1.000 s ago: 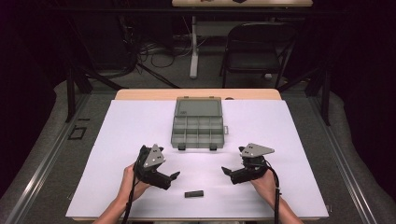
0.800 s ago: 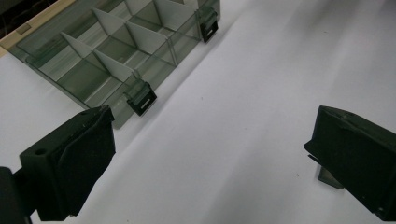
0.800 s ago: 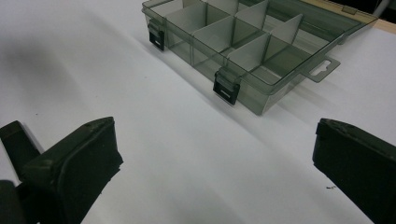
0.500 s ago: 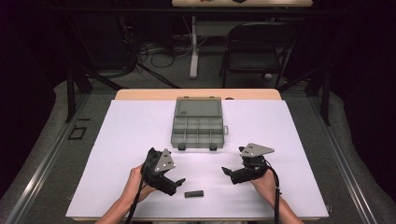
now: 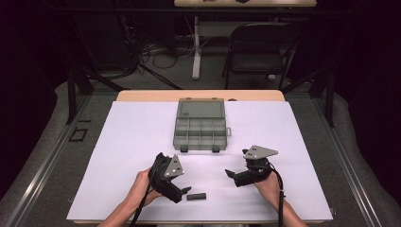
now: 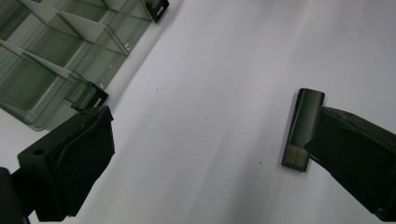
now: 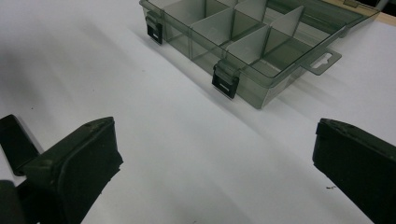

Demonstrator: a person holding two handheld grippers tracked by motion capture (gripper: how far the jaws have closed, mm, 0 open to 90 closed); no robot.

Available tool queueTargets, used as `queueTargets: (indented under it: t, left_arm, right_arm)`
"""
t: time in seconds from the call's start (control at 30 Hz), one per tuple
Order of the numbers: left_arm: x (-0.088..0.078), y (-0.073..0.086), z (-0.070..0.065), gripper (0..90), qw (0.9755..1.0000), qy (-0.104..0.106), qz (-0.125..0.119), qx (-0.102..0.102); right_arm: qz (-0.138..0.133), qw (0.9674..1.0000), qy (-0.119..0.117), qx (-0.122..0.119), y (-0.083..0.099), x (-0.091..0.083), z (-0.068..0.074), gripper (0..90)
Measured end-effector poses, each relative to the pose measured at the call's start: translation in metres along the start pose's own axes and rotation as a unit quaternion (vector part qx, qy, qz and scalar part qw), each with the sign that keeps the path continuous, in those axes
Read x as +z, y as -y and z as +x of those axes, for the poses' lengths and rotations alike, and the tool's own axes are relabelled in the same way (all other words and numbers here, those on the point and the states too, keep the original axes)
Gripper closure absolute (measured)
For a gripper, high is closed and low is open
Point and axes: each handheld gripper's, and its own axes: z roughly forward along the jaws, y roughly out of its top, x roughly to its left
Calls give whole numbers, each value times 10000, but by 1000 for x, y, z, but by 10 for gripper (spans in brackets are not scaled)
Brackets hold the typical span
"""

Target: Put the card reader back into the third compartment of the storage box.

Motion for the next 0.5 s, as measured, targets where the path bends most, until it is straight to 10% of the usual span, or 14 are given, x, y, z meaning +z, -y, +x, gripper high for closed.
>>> queueTargets:
  t: [0.5]
  left_arm:
    - [9, -3, -7, 0, 9991, 306, 282, 109]
  right_arm:
    - [91, 10000, -27, -24, 2, 2, 1, 0]
